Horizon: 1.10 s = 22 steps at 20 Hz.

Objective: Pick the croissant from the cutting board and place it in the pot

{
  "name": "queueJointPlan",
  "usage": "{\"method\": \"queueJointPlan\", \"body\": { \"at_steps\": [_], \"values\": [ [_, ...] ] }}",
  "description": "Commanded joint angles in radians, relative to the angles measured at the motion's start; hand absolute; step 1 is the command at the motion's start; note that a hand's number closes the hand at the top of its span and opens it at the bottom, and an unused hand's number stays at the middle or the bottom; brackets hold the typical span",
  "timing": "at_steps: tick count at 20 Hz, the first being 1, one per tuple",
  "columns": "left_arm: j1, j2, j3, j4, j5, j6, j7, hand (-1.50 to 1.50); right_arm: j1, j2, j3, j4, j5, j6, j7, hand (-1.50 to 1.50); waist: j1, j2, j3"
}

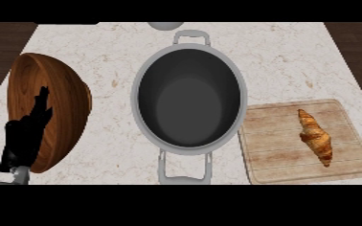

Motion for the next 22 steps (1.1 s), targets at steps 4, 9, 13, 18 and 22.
{"method": "queueJointPlan", "body": {
  "at_steps": [4,9,13,18,22],
  "values": [
    [-0.034,0.023,0.026,0.024,0.018,-0.062,-0.004,0.0,-0.153,-0.161,0.144,-0.038,0.036,0.223,0.376,-1.5,0.043,0.008,-0.001],
    [-0.021,-0.012,0.003,0.004,-0.017,-0.035,-0.004,0.0,-0.281,-0.146,0.267,-0.043,-0.005,0.402,0.567,-1.5,0.038,0.005,0.0],
    [0.004,-0.009,0.029,-0.034,-0.033,-0.03,0.029,0.0,-0.456,-0.108,0.261,0.088,-0.038,0.538,0.608,-1.5,0.026,0.002,0.002],
    [0.014,-0.036,0.046,-0.058,-0.056,-0.051,0.048,0.0,-0.543,0.049,0.331,0.141,0.073,0.554,0.669,-1.5,0.013,0.0,0.002],
    [-0.006,-0.065,0.073,-0.025,-0.073,-0.06,0.054,0.0,-0.554,0.077,0.338,0.187,0.162,0.591,0.687,-1.5,0.005,0.0,0.002]
  ]
}}
